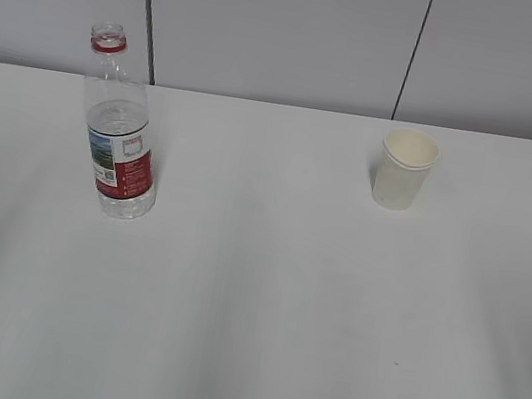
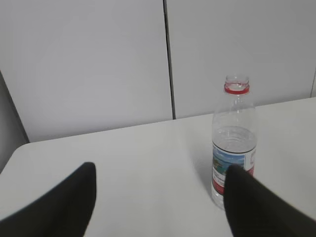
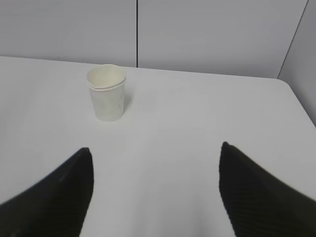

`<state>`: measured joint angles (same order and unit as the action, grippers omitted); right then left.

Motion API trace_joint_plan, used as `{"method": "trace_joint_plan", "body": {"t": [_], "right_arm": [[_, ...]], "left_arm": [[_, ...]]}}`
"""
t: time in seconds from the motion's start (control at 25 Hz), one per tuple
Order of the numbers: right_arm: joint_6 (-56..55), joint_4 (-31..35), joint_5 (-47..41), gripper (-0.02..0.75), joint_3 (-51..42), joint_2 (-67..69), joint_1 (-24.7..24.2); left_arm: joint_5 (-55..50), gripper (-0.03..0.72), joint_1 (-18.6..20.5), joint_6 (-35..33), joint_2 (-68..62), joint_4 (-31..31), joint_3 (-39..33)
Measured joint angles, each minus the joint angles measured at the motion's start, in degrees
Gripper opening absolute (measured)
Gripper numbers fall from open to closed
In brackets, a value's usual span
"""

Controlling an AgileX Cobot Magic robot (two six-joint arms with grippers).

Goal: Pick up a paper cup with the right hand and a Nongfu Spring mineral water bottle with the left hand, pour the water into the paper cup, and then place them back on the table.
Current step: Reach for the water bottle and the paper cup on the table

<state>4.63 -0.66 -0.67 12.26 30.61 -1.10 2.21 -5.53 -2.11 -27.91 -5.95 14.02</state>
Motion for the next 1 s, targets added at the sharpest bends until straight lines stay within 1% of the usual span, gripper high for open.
{"method": "trace_joint_plan", "body": {"t": [0.12,0.24,0.68,1.0], "right_arm": [[0.0,-0.13,1.14,0.587,0.0,1.31,0.0],[0.0,-0.13,3.05,0.587,0.0,2.36,0.0],[-0.25,-0.13,10.95,0.587,0.0,9.15,0.0],[-0.46,-0.13,14.87,0.587,0.0,14.97,2.5]], "left_arm": [[7.28,0.495,0.0,0.0,-3.99,1.82,-2.32],[10.28,0.495,0.0,0.0,-4.86,2.42,-3.2],[12.16,0.495,0.0,0.0,-7.6,2.53,-3.3],[13.41,0.495,0.0,0.0,-10.42,3.74,-3.3]]}}
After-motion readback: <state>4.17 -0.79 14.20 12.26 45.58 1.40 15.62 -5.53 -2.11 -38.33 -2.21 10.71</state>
